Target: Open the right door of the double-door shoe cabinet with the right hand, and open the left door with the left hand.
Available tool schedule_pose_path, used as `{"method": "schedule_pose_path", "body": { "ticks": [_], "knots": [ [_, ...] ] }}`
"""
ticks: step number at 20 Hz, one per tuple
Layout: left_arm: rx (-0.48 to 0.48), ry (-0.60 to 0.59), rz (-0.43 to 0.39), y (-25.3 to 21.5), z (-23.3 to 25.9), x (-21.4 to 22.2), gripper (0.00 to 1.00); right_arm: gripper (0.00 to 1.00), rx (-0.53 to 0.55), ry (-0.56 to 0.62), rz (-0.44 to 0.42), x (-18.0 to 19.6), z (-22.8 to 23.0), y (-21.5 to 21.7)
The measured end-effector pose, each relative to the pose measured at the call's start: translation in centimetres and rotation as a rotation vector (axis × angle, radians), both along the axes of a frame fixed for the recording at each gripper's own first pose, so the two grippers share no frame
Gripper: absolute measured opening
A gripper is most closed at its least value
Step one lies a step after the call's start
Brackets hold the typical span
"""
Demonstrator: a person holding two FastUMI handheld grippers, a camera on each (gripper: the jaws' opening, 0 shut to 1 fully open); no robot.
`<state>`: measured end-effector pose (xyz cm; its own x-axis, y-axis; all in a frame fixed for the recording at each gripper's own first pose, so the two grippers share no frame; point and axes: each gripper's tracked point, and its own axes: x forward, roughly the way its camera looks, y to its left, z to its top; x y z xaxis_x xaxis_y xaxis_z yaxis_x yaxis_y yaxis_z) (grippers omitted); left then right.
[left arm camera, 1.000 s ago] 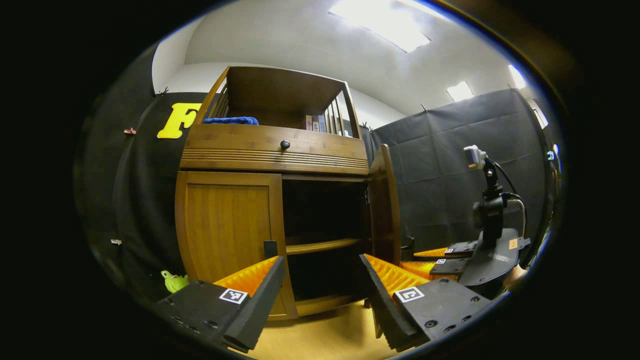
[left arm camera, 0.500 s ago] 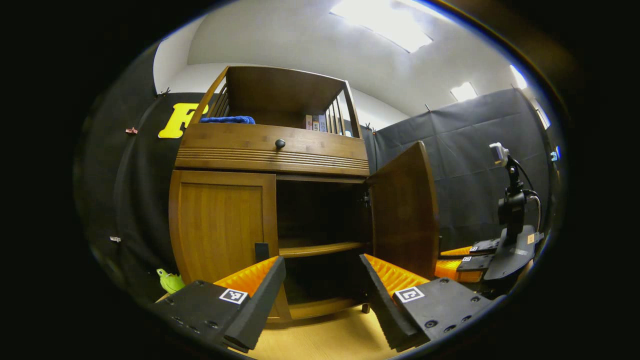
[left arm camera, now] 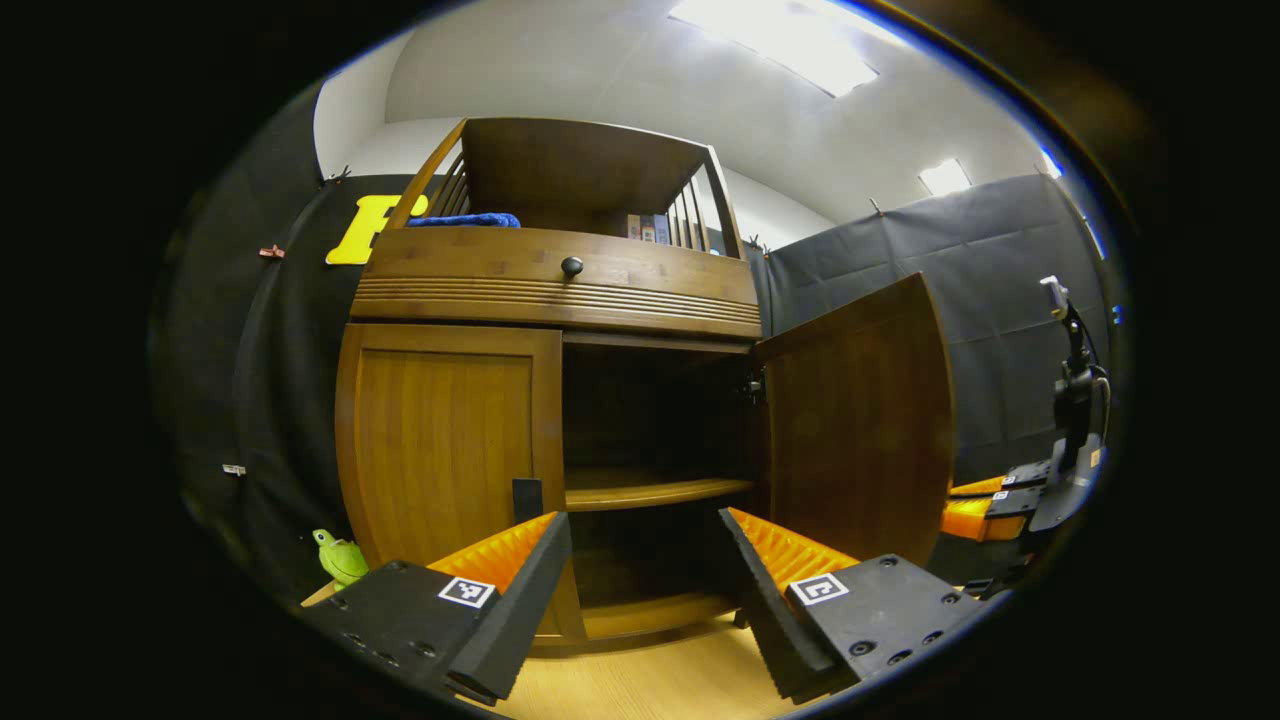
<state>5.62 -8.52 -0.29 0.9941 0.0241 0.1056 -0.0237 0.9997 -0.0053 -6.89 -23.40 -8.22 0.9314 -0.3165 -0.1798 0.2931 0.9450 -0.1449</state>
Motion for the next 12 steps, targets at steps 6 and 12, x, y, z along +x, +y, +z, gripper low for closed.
{"method": "schedule_pose_path", "body": {
  "ticks": [6,12],
  "knots": [
    [-0.01,0.014,0.007,0.1,-0.8,0.7,0.93,0.12,-0.027,-0.039,-0.072,-3.8,2.2,-0.7],
    [0.013,0.025,0.03,1.0,-1.9,1.2,0.9,0.12,-0.007,-0.092,0.029,-4.8,3.8,4.4]
  ]
}}
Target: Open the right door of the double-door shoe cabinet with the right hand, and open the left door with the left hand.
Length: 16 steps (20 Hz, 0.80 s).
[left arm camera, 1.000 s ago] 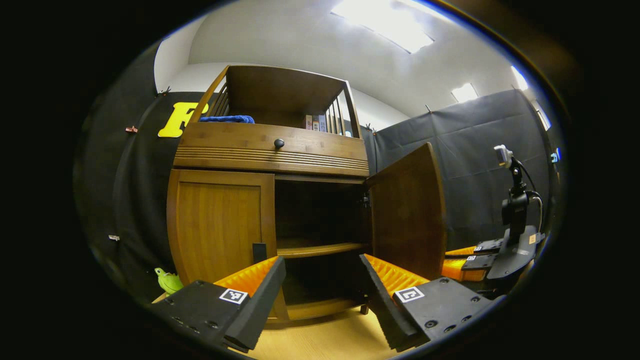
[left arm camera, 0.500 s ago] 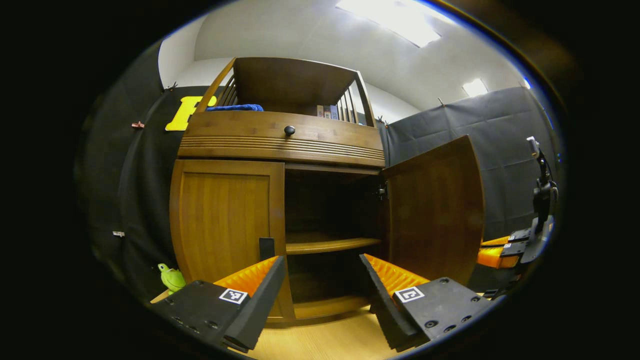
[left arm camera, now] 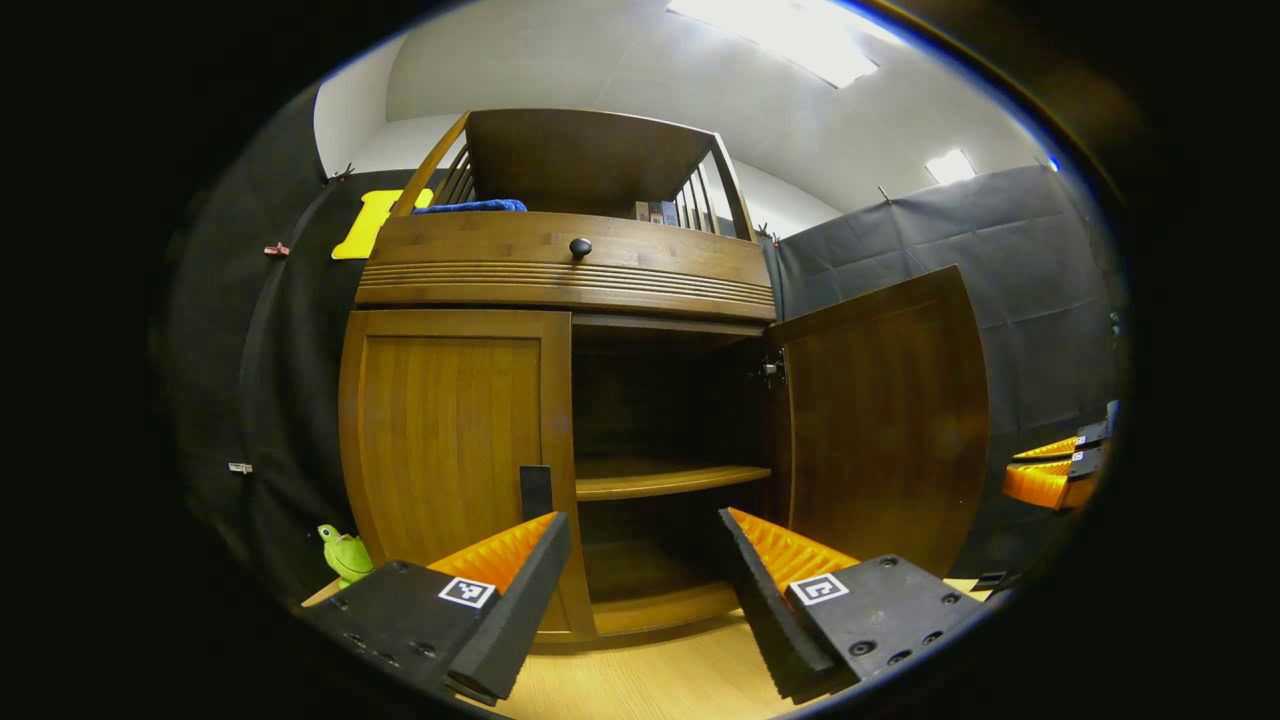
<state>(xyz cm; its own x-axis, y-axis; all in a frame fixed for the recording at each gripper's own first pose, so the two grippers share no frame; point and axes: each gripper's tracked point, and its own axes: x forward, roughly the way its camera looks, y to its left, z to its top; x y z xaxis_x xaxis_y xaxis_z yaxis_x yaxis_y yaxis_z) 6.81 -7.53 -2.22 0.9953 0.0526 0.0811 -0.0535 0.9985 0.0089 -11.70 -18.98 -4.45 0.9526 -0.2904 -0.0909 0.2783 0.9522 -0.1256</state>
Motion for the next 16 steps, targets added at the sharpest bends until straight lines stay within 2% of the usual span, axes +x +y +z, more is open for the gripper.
{"method": "schedule_pose_path", "body": {
  "ticks": [1,2,5,6,12,16],
  "knots": [
    [0.0,0.0,0.01,0.5,-0.2,0.4,0.9,0.16,0.004,-0.003,0.023,0.3,-0.1,0.9],
    [0.0,-0.003,0.026,1.3,-0.3,0.8,0.93,0.34,0.006,-0.007,0.044,0.7,0.0,1.8],
    [0.008,-0.017,0.076,3.7,-0.4,2.7,0.93,0.89,0.008,-0.041,0.096,1.8,0.4,4.1],
    [0.011,-0.02,0.085,4.4,-0.6,3.5,0.93,0.95,0.014,-0.047,0.116,2.4,0.0,4.4],
    [0.022,-0.047,0.127,7.7,-1.9,8.4,0.88,0.95,0.044,-0.067,0.168,4.6,-0.6,5.8],
    [0.024,-0.032,0.115,8.5,-4.0,11.4,0.84,0.95,0.065,-0.075,0.184,6.0,-1.4,6.2]
  ]
}}
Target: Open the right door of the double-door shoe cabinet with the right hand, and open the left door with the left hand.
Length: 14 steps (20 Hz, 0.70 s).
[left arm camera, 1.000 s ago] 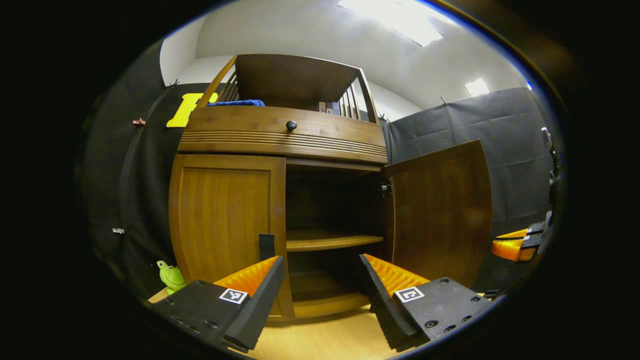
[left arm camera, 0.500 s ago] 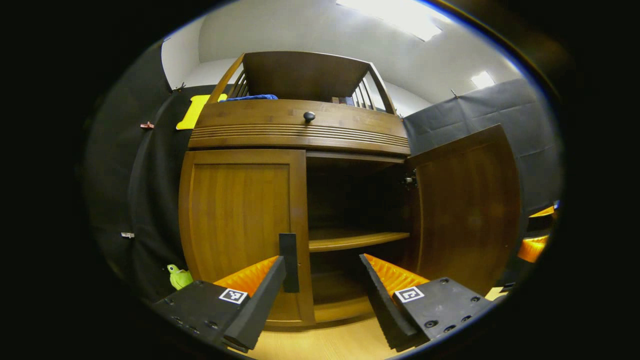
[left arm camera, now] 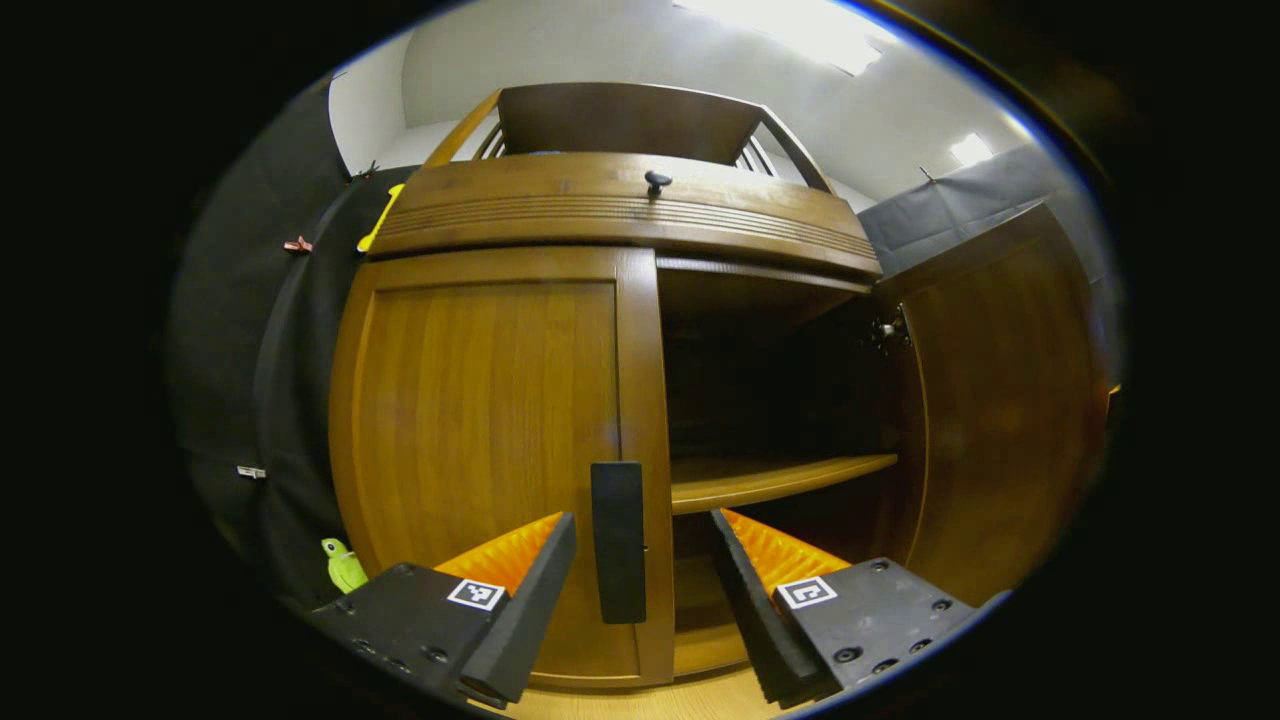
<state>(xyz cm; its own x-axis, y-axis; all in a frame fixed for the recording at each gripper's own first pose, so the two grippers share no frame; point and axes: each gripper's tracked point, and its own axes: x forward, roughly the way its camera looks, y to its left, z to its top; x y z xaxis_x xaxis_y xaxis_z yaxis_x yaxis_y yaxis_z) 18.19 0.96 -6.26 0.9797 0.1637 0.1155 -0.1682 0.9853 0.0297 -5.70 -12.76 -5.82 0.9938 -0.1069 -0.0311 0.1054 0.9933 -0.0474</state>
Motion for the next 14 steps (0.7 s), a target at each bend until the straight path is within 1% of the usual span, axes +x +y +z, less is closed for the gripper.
{"method": "schedule_pose_path", "body": {
  "ticks": [3,5,7,9,11,12,14],
  "knots": [
    [0.008,0.005,0.01,0.5,-1.1,1.7,0.8,0.94,0.011,0.001,0.011,0.7,-0.9,0.0],
    [0.014,0.012,0.02,0.7,-1.6,2.3,0.72,0.94,0.02,0.005,0.015,1.2,-1.4,-0.2],
    [0.03,0.006,0.051,1.5,-1.7,2.9,0.65,0.93,0.03,0.009,0.01,1.6,-1.9,-0.8],
    [0.015,-0.009,0.078,2.3,-1.5,3.1,0.53,0.94,0.044,0.013,0.005,1.7,-2.3,-1.2],
    [-0.029,-0.005,0.06,2.1,-1.5,3.3,0.42,0.94,0.054,0.012,-0.002,2.0,-2.6,-1.5],
    [-0.029,-0.005,0.055,2.1,-1.5,3.2,0.37,0.94,0.058,0.013,-0.003,2.1,-2.8,-1.5],
    [-0.013,-0.002,0.051,2.2,-1.5,3.2,0.35,0.94,0.066,0.019,-0.001,2.3,-3.0,-1.4]
  ]
}}
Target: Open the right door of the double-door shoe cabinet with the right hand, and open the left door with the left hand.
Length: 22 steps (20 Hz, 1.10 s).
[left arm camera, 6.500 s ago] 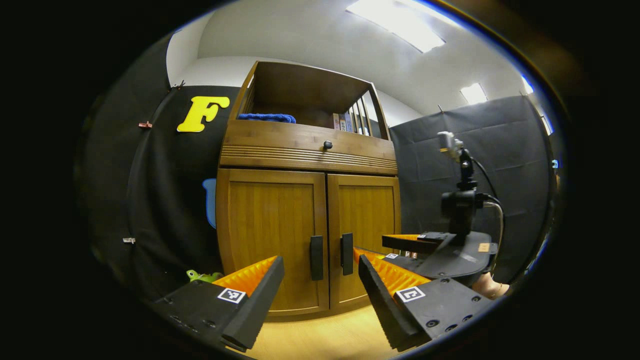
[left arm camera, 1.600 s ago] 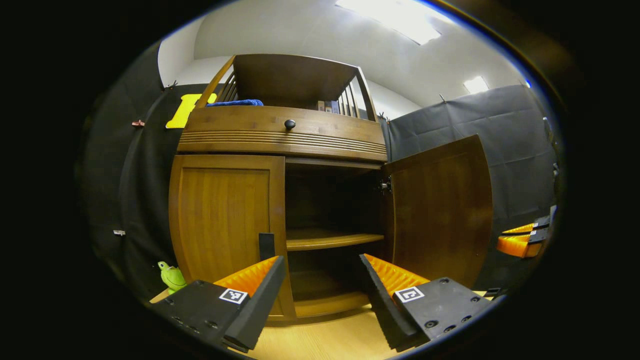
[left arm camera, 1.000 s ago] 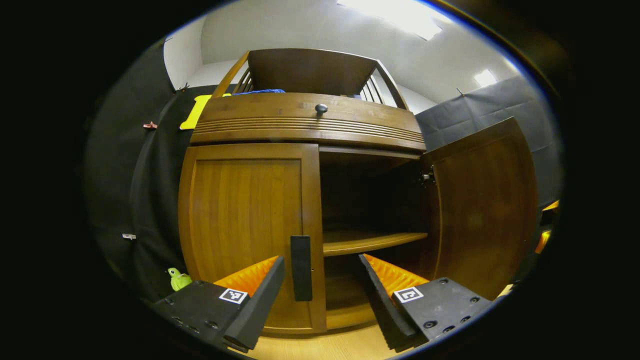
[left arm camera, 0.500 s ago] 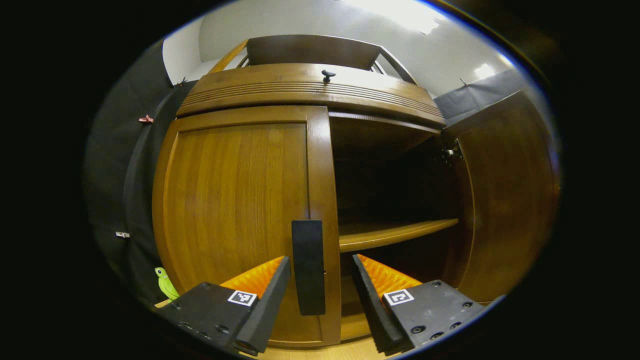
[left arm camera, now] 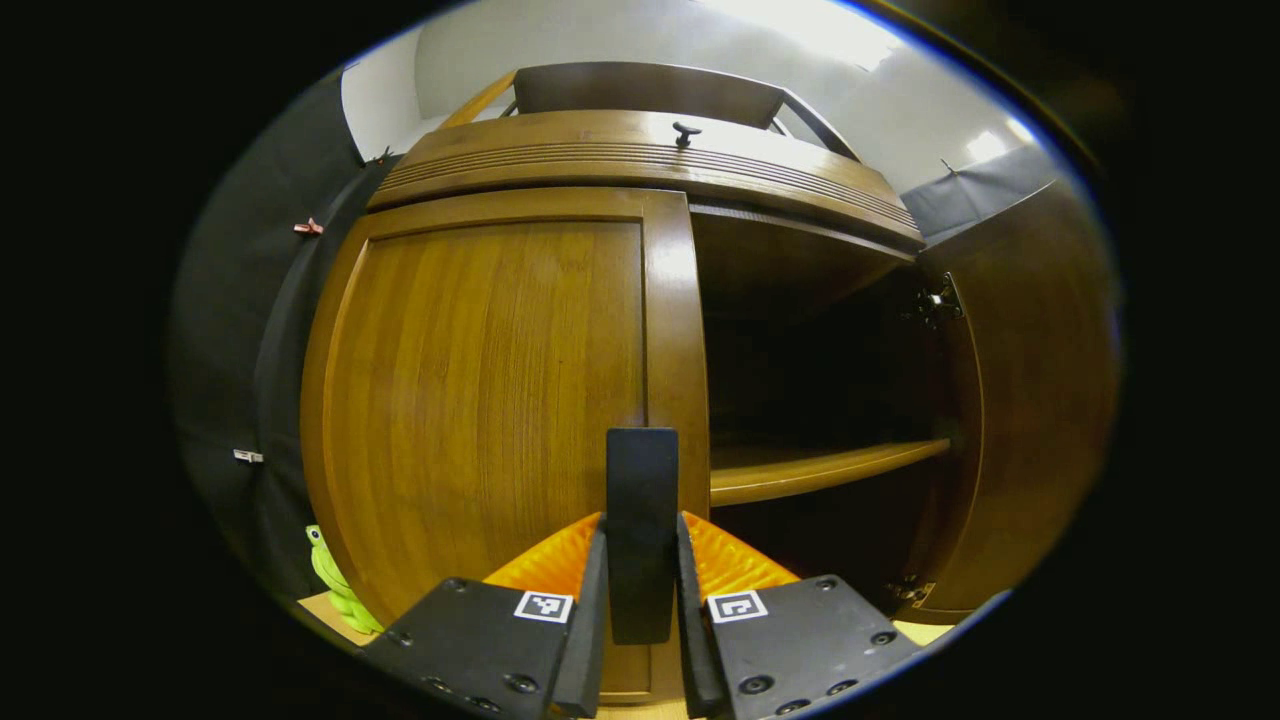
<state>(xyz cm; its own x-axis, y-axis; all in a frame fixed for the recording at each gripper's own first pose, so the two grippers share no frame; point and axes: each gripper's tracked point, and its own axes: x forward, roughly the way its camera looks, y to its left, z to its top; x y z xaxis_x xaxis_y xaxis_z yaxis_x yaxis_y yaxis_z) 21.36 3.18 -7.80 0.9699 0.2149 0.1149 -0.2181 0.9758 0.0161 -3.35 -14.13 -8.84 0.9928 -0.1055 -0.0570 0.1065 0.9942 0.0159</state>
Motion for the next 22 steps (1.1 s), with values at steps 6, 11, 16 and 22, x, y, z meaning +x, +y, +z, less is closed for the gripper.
{"method": "schedule_pose_path", "body": {
  "ticks": [6,11,16,22],
  "knots": [
    [-0.01,0.035,-0.051,-0.2,-0.3,-1.0,0.31,0.94,-0.016,0.027,0.012,0.0,-0.4,1.3],
    [0.005,0.057,-0.127,-0.7,-0.2,-3.1,0.3,0.94,-0.031,0.028,0.033,-0.2,0.4,2.9],
    [-0.002,0.088,-0.193,-0.9,-0.2,-5.7,0.31,0.95,-0.058,0.019,0.062,-0.8,1.4,5.3],
    [-0.006,0.11,-0.252,-0.8,0.1,-10.1,0.31,0.94,-0.068,-0.013,0.091,-2.0,3.0,8.3]
  ]
}}
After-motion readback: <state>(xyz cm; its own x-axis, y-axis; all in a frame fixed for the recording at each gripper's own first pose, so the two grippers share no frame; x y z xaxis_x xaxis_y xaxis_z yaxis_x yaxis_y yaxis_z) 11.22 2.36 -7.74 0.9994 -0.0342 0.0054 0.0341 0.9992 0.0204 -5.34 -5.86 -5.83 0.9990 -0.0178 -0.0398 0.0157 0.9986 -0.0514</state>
